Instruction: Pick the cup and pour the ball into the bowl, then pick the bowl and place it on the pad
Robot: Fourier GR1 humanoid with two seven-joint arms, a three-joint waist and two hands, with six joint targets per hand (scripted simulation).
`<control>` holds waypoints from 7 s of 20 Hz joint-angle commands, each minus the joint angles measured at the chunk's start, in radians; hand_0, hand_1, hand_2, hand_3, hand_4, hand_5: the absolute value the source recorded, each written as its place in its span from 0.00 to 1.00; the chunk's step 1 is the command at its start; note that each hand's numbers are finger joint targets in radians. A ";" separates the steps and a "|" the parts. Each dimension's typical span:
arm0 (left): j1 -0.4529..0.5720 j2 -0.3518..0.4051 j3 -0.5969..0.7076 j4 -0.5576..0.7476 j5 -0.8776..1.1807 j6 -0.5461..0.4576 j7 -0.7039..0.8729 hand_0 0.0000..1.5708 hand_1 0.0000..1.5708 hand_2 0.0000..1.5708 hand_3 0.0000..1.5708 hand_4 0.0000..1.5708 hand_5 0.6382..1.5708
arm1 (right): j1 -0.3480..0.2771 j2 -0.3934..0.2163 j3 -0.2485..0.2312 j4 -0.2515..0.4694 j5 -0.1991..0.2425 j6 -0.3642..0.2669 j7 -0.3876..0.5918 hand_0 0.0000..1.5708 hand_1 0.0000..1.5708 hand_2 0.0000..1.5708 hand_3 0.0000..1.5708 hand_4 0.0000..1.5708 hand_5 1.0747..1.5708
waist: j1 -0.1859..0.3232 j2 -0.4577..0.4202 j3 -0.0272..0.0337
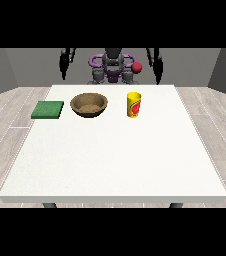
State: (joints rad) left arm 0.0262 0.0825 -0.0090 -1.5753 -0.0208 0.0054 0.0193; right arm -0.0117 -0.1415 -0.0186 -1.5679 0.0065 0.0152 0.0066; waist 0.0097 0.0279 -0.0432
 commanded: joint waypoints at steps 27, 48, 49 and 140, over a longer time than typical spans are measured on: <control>-0.320 0.023 0.199 0.214 0.127 -0.028 -0.350 0.00 0.00 0.00 0.00 0.00 0.81 | -0.205 0.001 -0.146 0.115 -0.179 0.122 -0.265 0.00 0.00 0.00 0.00 0.00 1.00 | -0.074 0.192 0.0427; -0.577 0.001 0.262 0.740 0.073 0.122 -0.689 0.00 0.00 0.00 0.00 0.00 0.74 | -0.406 -0.147 -0.245 0.298 -0.252 0.231 -0.301 0.00 0.00 0.00 0.00 0.00 1.00 | -0.150 0.305 0.0431; -0.586 0.043 0.266 0.755 0.073 0.098 -0.661 0.00 0.00 0.00 0.00 0.00 0.75 | -0.391 -0.144 -0.240 0.305 -0.258 0.235 -0.270 0.00 0.00 0.00 0.00 0.00 1.00 | -0.136 0.257 0.0431; -0.560 -0.083 -0.196 0.323 -0.373 0.509 0.106 0.00 0.00 0.00 0.00 0.40 1.00 | -0.572 -0.030 -0.243 0.766 -0.239 0.101 -0.147 0.00 0.00 0.00 0.00 0.36 1.00 | -0.025 0.074 0.0365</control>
State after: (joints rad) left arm -0.6432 0.0004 -0.2505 -1.2191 -0.5995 0.5294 0.2356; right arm -0.5425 -0.2019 -0.2769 -0.7618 -0.2279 0.1479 -0.1927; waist 0.0025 0.0703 -0.0057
